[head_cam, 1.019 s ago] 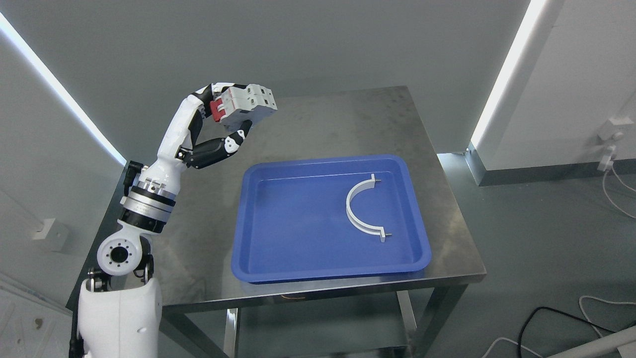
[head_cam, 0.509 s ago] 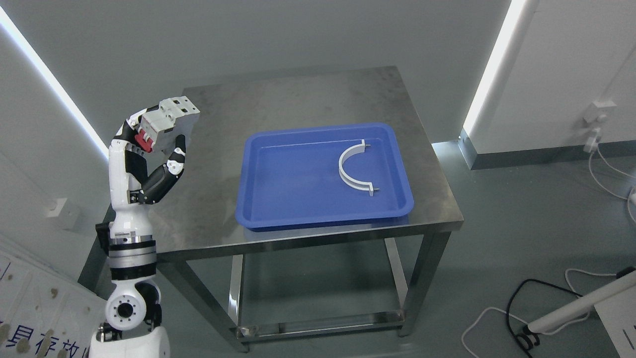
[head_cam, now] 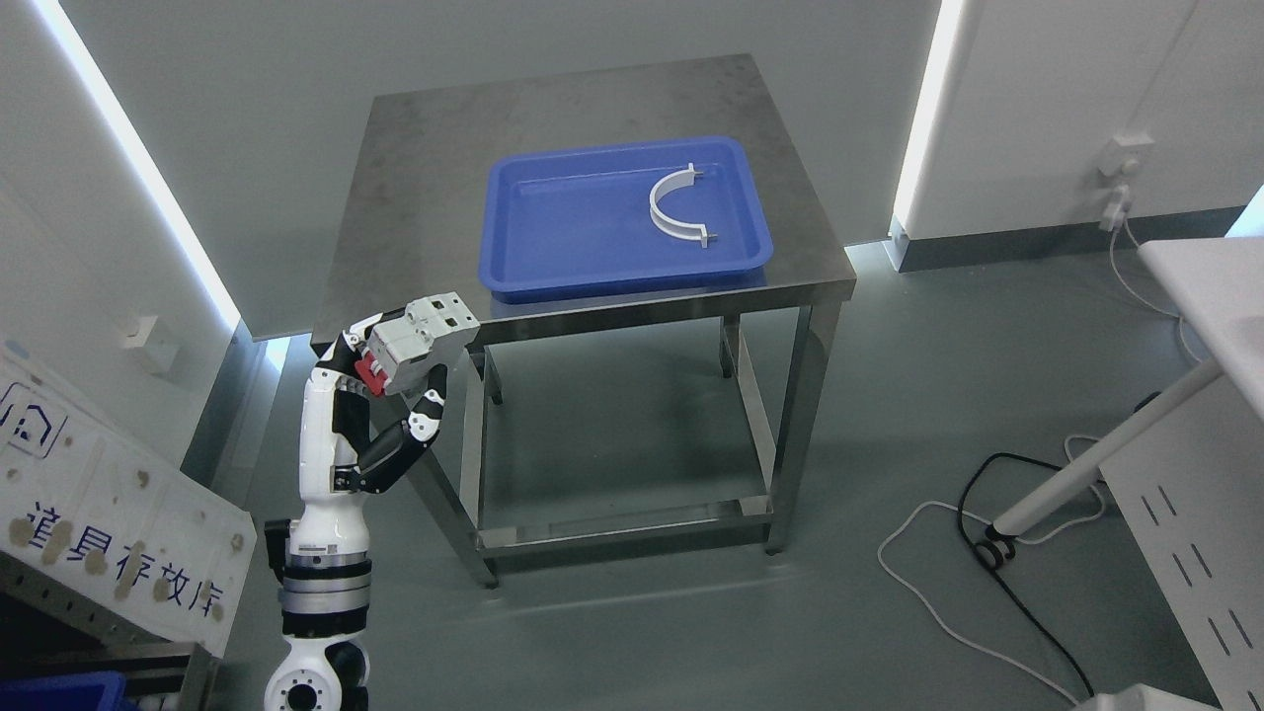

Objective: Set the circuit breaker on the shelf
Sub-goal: 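Hold the breaker raised in the left hand while turning toward the bin shelf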

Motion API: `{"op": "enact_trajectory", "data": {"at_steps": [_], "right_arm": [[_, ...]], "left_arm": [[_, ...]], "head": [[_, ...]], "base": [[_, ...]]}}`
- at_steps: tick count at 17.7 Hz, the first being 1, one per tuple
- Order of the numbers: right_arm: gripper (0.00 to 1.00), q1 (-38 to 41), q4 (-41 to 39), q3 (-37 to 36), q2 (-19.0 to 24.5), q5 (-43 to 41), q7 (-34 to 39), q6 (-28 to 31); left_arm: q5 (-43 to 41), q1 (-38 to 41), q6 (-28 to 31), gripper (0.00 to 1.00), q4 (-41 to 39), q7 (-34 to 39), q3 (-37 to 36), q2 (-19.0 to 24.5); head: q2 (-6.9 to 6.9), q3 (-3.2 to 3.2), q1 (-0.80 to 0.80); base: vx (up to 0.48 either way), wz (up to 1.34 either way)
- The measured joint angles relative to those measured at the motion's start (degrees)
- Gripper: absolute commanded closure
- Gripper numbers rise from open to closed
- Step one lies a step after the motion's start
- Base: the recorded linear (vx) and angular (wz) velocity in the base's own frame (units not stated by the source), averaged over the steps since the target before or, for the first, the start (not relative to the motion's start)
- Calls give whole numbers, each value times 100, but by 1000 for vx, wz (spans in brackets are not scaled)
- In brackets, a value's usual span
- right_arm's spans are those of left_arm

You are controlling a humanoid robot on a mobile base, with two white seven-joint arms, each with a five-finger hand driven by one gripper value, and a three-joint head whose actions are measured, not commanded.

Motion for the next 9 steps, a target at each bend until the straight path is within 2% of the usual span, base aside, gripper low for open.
{"op": "enact_trajectory", "data": {"at_steps": [9], "right_arm": [[0, -1, 0, 0, 0, 1, 16, 0]], "left_arm": [[257, -89, -169, 84, -283, -650, 266, -10]], "head": [[0, 0, 0]], "base": [[-407, 116]]}}
